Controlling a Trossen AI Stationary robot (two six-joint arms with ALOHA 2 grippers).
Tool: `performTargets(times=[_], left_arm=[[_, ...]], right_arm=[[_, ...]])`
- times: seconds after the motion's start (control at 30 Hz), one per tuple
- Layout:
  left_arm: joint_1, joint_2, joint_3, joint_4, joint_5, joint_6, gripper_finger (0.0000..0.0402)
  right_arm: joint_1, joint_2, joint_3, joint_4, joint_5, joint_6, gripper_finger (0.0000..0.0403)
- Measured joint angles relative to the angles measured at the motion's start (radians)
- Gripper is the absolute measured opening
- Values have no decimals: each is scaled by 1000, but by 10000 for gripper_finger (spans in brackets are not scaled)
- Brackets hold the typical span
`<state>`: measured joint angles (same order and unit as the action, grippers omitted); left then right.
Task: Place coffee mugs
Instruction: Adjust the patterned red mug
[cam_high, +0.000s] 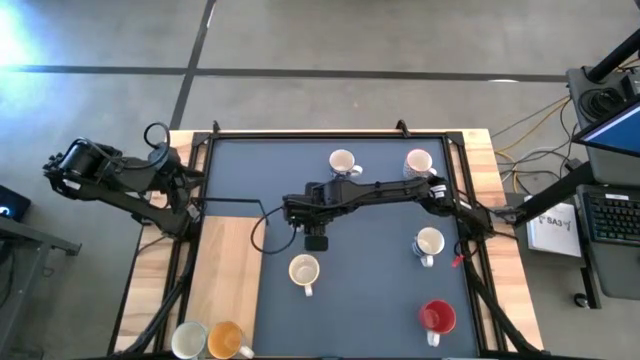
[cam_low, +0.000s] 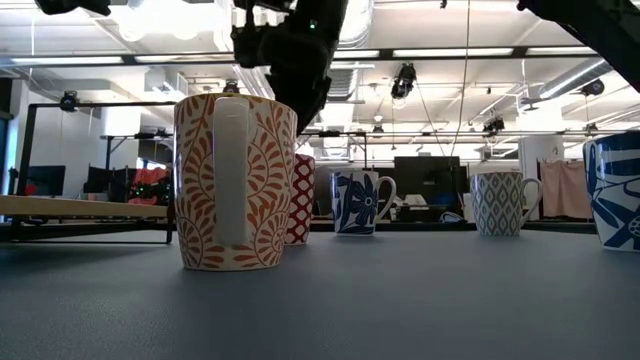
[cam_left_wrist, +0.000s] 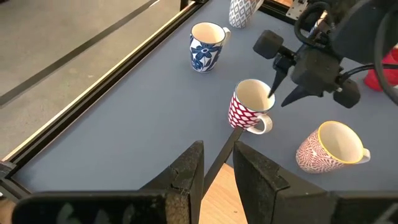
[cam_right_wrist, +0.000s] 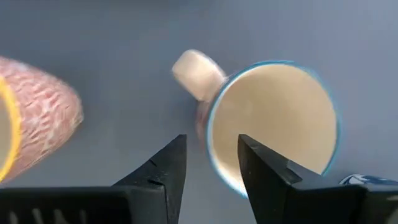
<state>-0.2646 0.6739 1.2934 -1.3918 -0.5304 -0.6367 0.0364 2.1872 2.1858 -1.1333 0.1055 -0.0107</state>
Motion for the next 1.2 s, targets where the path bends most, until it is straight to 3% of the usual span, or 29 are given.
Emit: performTargets(times=[0.2,0.37,0.67,1.2], left_arm=[[0,0,0,0,0,0,68],[0,0,0,0,0,0,68],[0,0,0,0,0,8,68],[0,0,0,0,-1,15,68]], right_arm=[[-6,0,-59,43,0,0,142],[-6,0,-113,78,0,-6,123],[-5,1,-117,95,-44,30,19],[81,1,-113,190,-108,176,15]])
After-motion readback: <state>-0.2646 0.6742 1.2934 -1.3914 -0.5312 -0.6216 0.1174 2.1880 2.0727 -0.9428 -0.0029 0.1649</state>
